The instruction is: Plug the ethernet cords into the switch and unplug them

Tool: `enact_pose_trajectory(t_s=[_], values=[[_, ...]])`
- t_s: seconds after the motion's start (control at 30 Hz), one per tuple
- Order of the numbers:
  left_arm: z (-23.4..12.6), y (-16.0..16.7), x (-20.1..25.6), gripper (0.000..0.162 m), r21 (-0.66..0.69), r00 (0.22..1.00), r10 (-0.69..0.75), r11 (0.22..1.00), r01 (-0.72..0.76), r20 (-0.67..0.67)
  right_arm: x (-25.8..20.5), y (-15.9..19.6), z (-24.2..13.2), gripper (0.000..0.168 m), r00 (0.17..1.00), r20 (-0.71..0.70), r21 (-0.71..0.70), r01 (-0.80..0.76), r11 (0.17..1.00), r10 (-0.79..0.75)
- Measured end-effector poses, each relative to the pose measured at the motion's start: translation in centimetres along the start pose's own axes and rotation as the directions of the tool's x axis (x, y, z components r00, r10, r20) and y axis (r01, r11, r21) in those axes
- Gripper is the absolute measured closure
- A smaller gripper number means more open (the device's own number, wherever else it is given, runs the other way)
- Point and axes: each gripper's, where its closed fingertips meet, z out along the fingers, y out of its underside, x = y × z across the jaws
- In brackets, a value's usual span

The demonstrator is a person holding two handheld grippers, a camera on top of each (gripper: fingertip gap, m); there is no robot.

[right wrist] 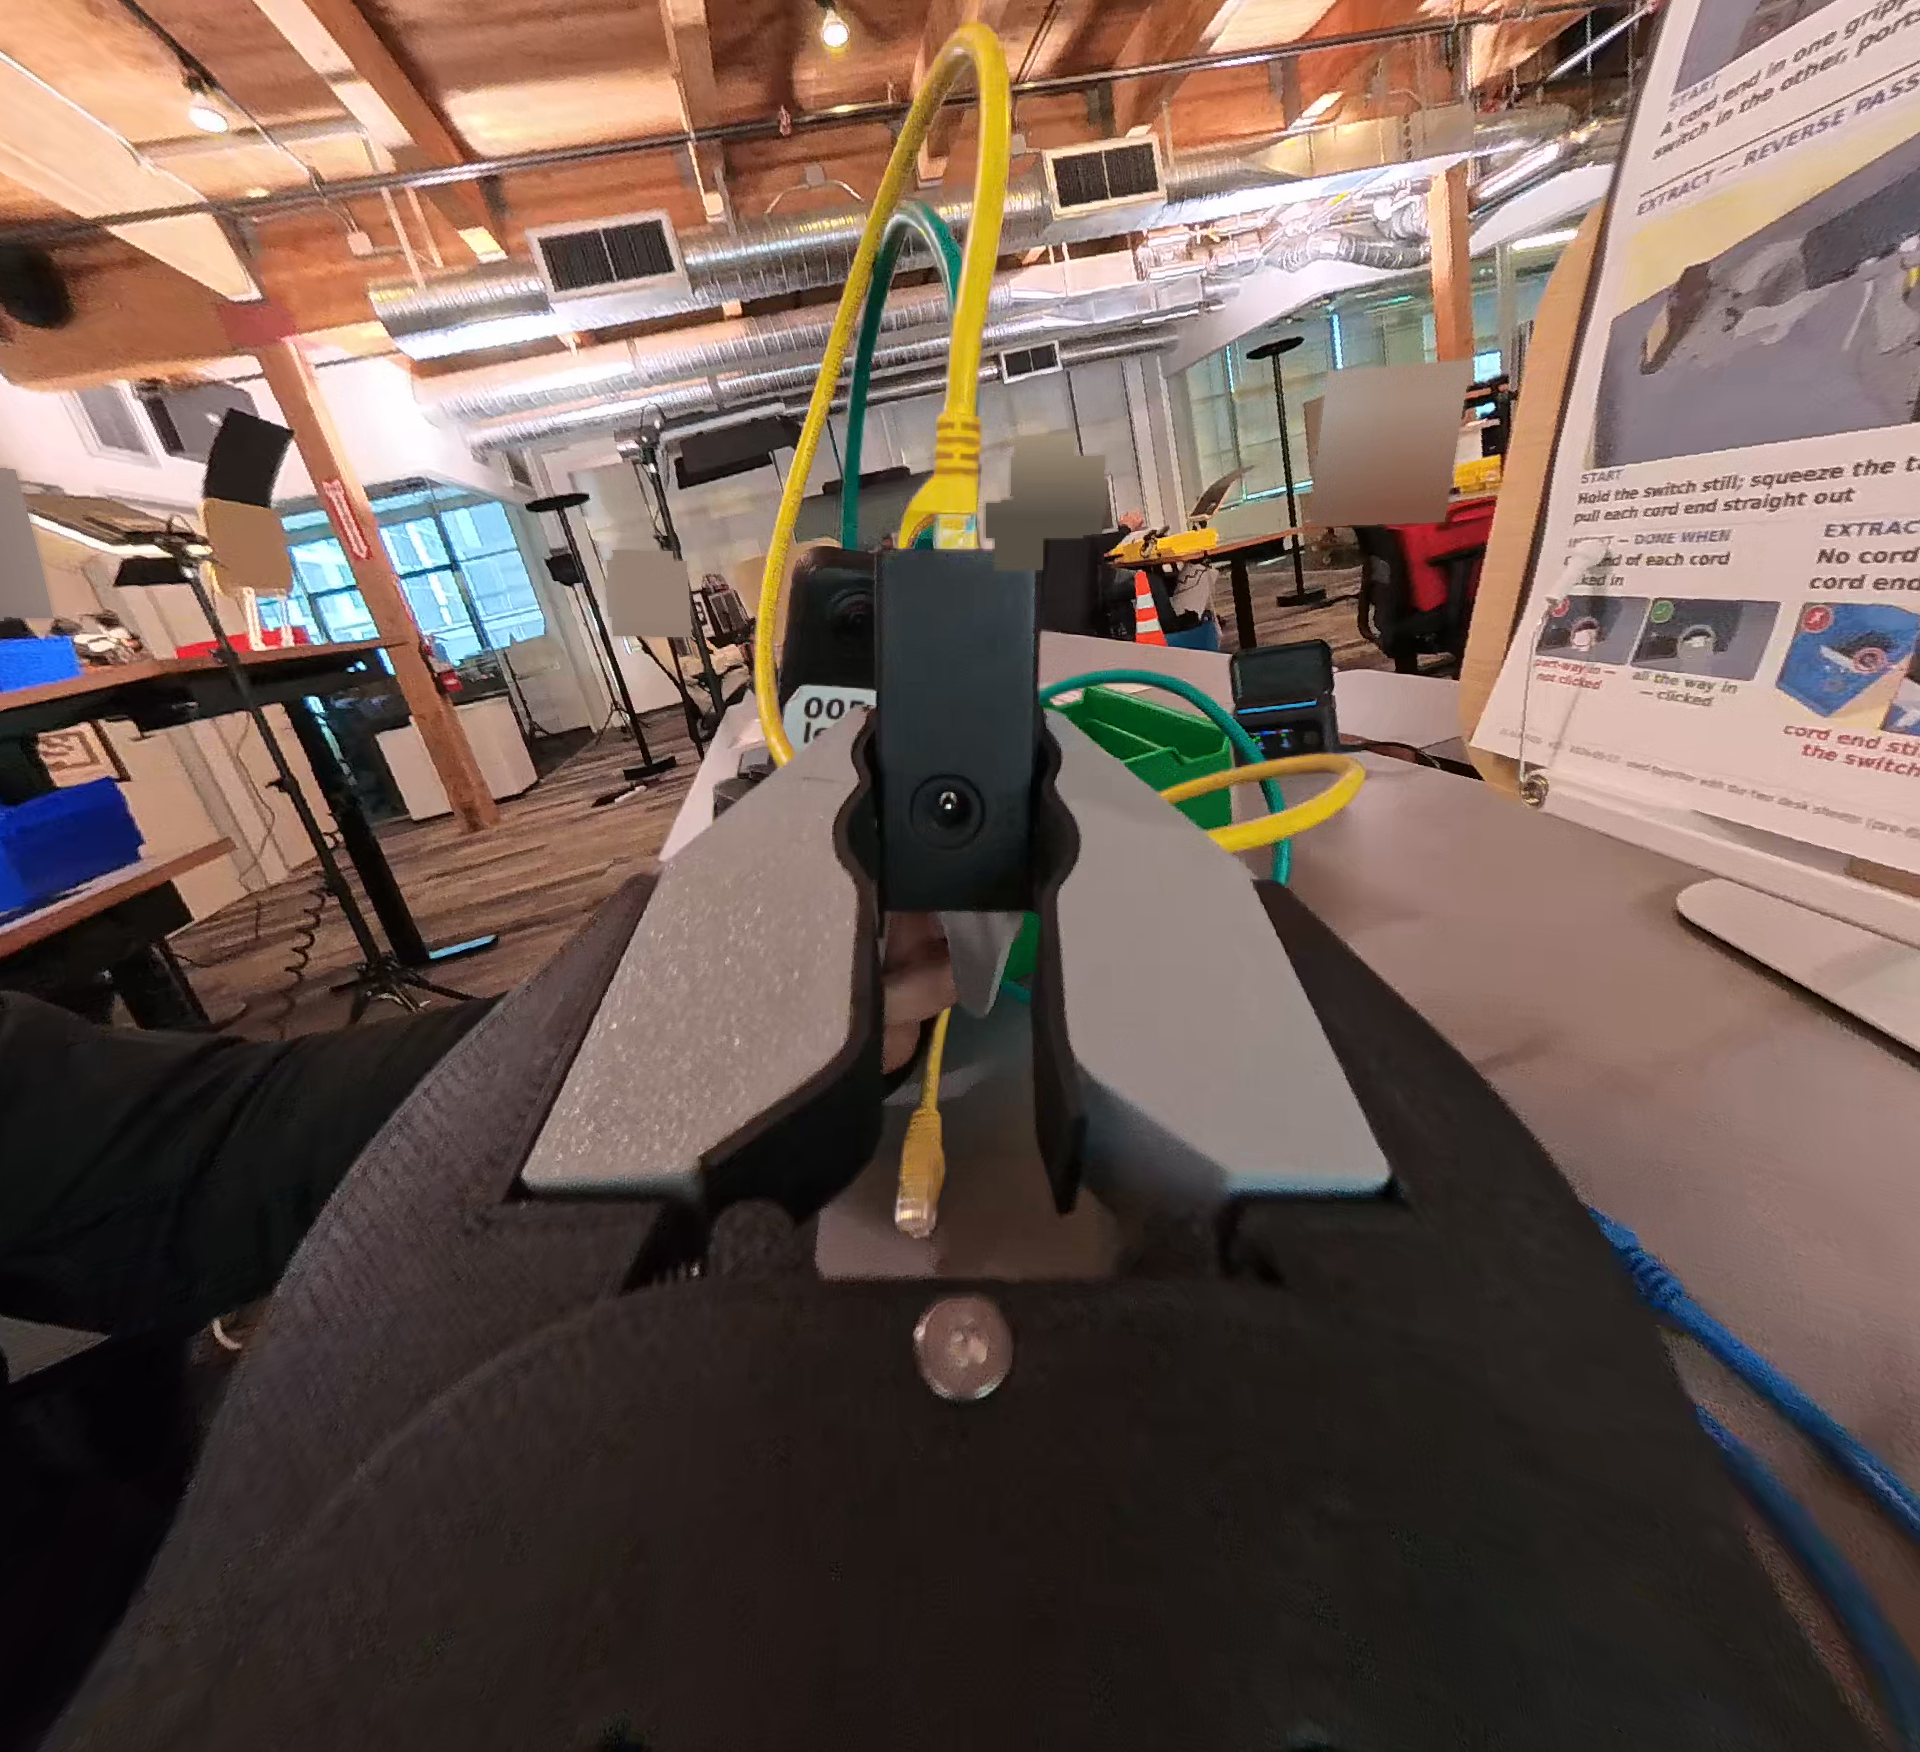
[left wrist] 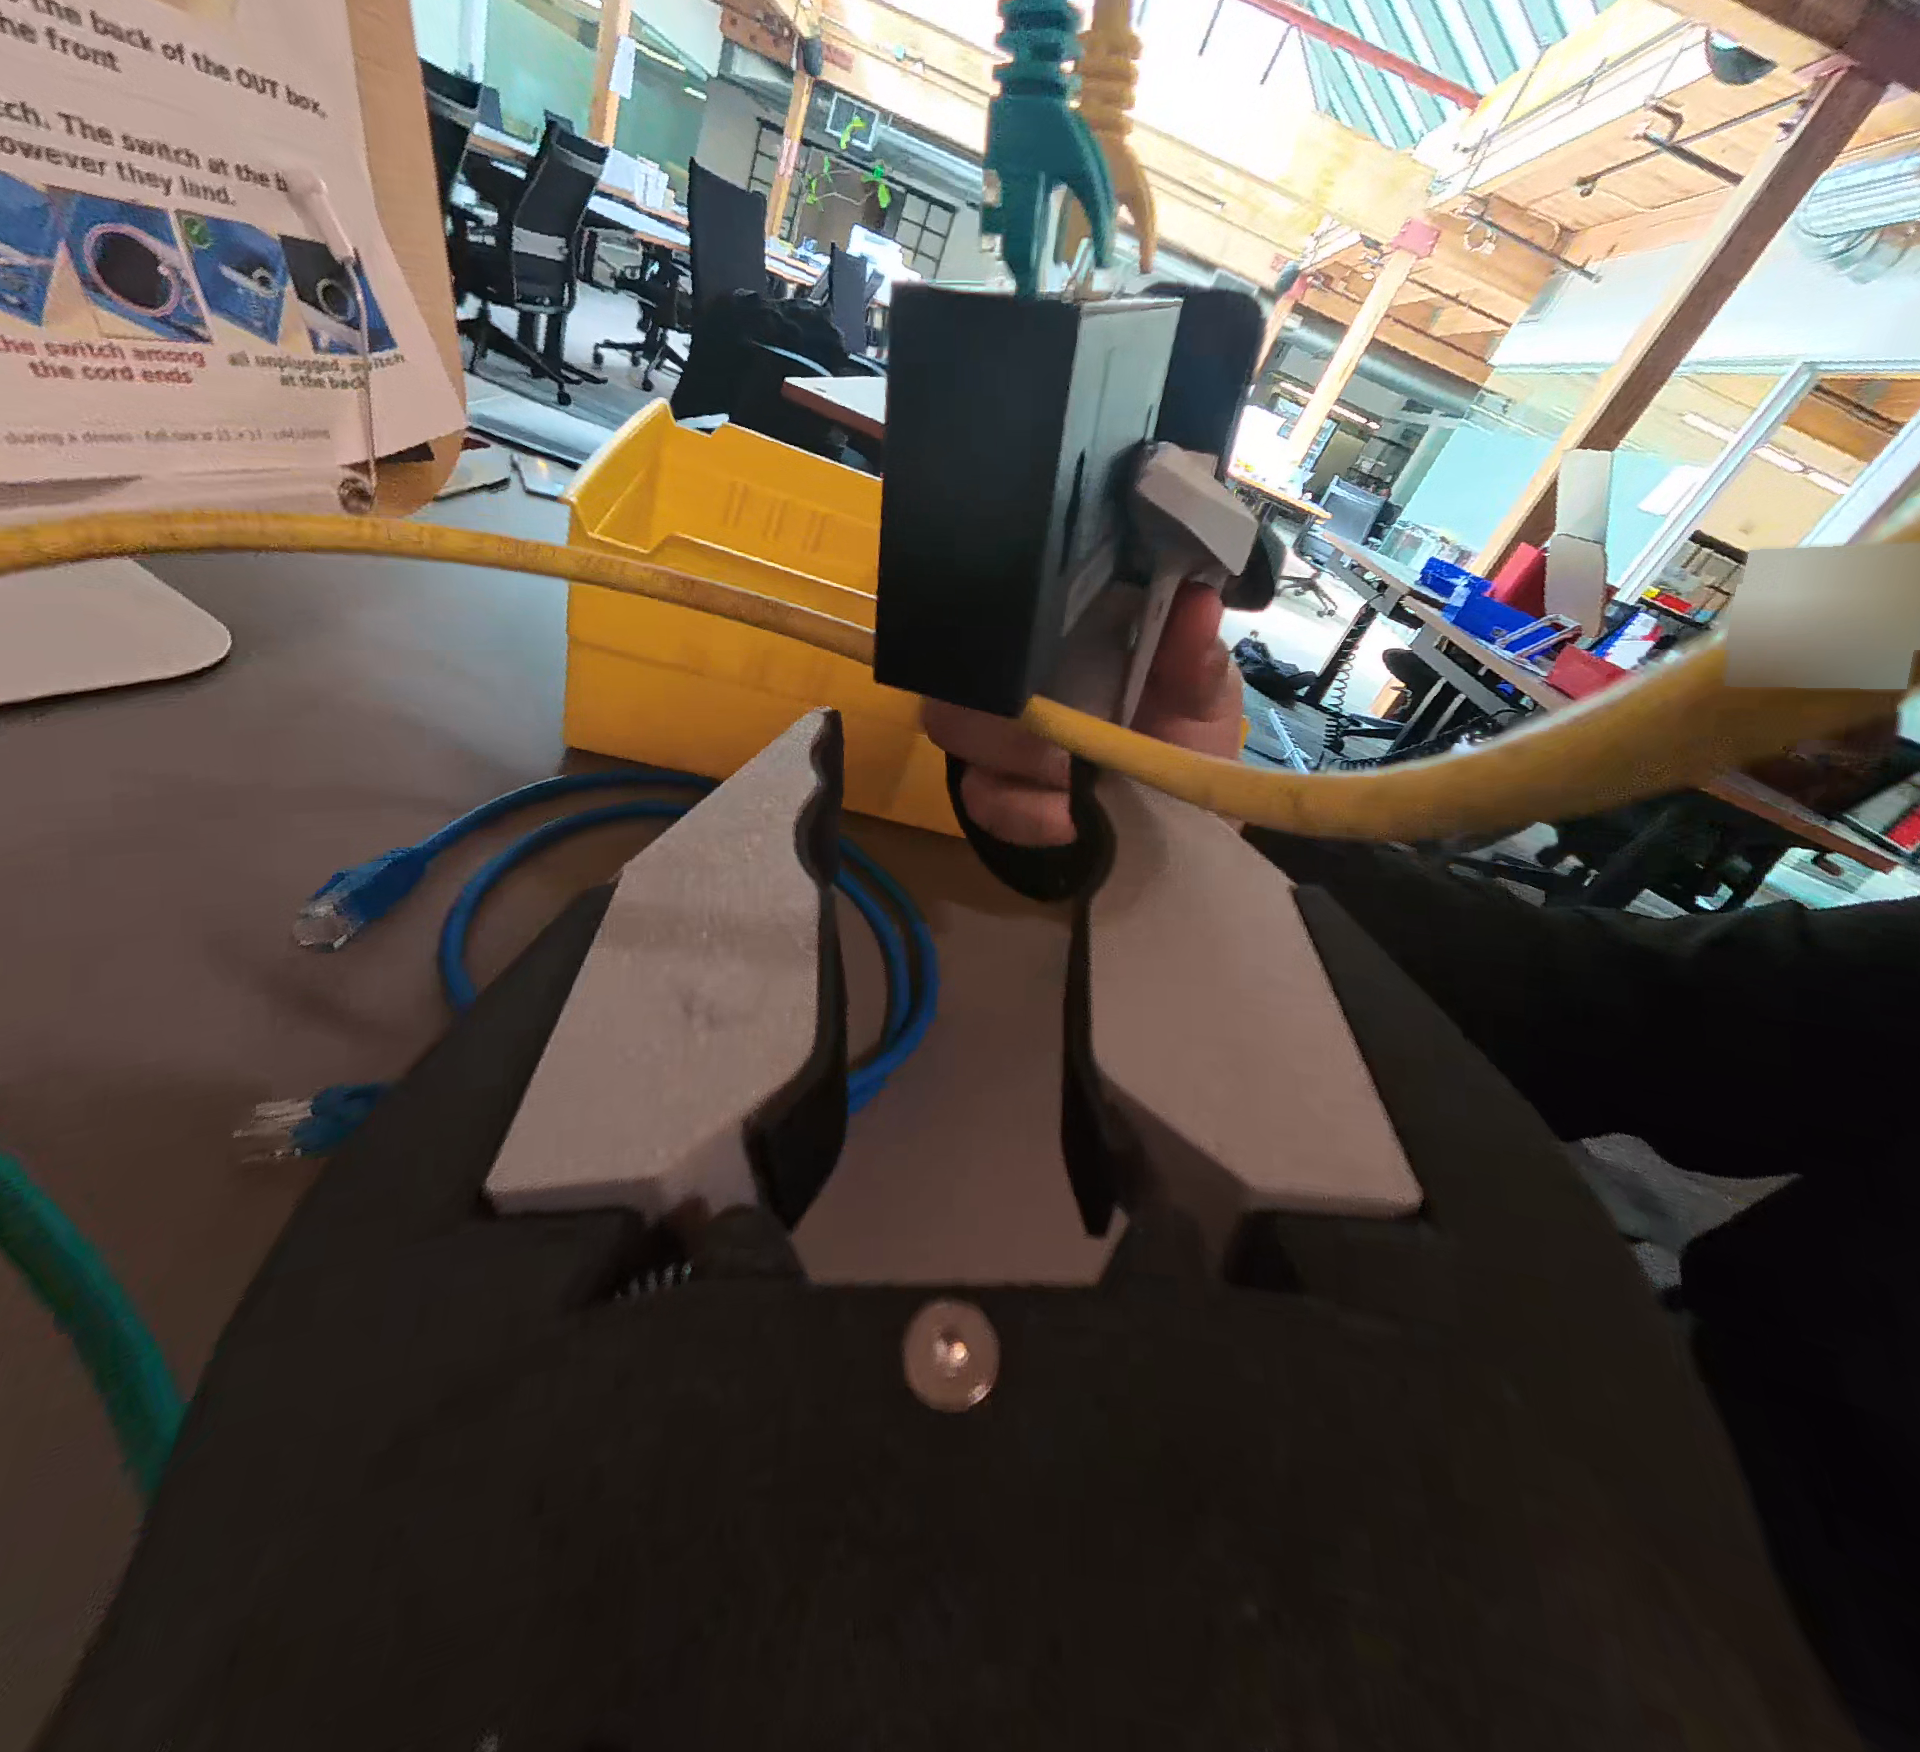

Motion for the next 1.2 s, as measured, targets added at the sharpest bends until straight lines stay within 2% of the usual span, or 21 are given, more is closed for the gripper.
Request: enact_pose_trajectory(t_s=[0.1, 0.17, 0.3, 0.4, 0.47, 0.5, 0.57, 0.63, 0.67, 0.8, 0.9, 0.97, 1.03, 1.13, 1.2], values=[[0.0, 0.1, 1.0, 0.121, -0.003, 0.999, 0.013, 1.0, -0.014, -0.046, -0.5, -0.3, -0.2, 0.144, 1.0, 0.006, 0.027, 0.024, 0.999, -0.025], [0.2, 1.4, 1.8, 0.131, -0.068, 0.995, 0.009, 0.998, -0.015, -0.095, -0.4, -0.5, -0.3, 0.144, 0.998, -0.021, 0.04, 0.054, 0.998, -0.053], [0.9, 4.2, 4.1, 0.131, -0.197, 0.971, -0.018, 0.98, -0.03, -0.237, 0.3, -1.6, -0.8, 0.145, 0.95, -0.195, 0.049, 0.258, 0.965, -0.244], [1.6, 5.5, 5.3, 0.129, -0.237, 0.961, 0.008, 0.969, -0.077, -0.276, -0.8, -1.9, -0.8, 0.145, 0.954, -0.159, 0.066, 0.267, 0.961, -0.254], [1.9, 4.9, 6.3, 0.128, -0.201, 0.949, 0.024, 0.975, -0.091, -0.314, -0.4, -1.6, -0.8, 0.145, 0.95, -0.177, 0.044, 0.27, 0.962, -0.259], [2.0, 4.1, 6.3, 0.127, -0.155, 0.953, 0.043, 0.983, -0.093, -0.299, -0.2, -1.4, -0.8, 0.145, 0.948, -0.186, 0.03, 0.269, 0.963, -0.259], [2.0, 2.2, 4.2, 0.125, -0.06, 0.984, 0.072, 0.995, -0.083, -0.166, -0.2, -1.1, -0.6, 0.145, 0.953, -0.175, 0.024, 0.255, 0.967, -0.247], [1.0, 0.5, 1.0, 0.123, 0.017, 0.999, 0.044, 0.999, -0.044, -0.007, -0.5, -0.8, -0.4, 0.145, 0.957, -0.153, 0.013, 0.253, 0.967, -0.248], [0.3, -0.2, 0.0, 0.122, 0.055, 1.0, 0.013, 0.998, -0.015, 0.026, -0.7, -0.5, -0.3, 0.145, 0.959, -0.136, 0.003, 0.251, 0.968, -0.248], [-0.5, 0.2, -0.5, 0.113, 0.026, 0.998, 0.042, 0.999, -0.043, 0.042, -1.0, 0.3, 0.3, 0.145, 0.991, -0.045, -0.007, 0.129, 0.992, -0.129], [-0.3, -0.2, 0.4, 0.118, 0.037, 0.997, 0.079, 0.996, -0.08, 0.024, -0.5, 0.1, 0.0, 0.145, 0.995, -0.046, 0.007, 0.084, 0.996, -0.083], [-0.5, -0.7, 1.4, 0.118, 0.068, 0.997, 0.064, 0.996, -0.062, -0.032, -0.1, -0.3, -0.4, 0.145, 0.988, -0.09, 0.017, 0.124, 0.992, -0.122], [-0.6, -0.7, 2.2, 0.121, 0.07, 0.995, 0.033, 0.997, -0.026, -0.099, -0.4, -0.4, -0.4, 0.145, 0.99, -0.074, 0.025, 0.121, 0.992, -0.119], [-0.5, 0.9, 4.8, 0.144, -0.027, 0.953, -0.047, 0.999, 0.041, -0.298, 0.6, 0.2, -0.3, 0.144, 0.969, -0.159, -0.028, 0.187, 0.982, -0.189], [-0.2, 2.0, 6.0, 0.133, -0.12, 0.911, -0.153, 0.986, 0.116, -0.383, 0.9, 0.3, -0.3, 0.145, 0.958, -0.189, -0.042, 0.211, 0.977, -0.215]])
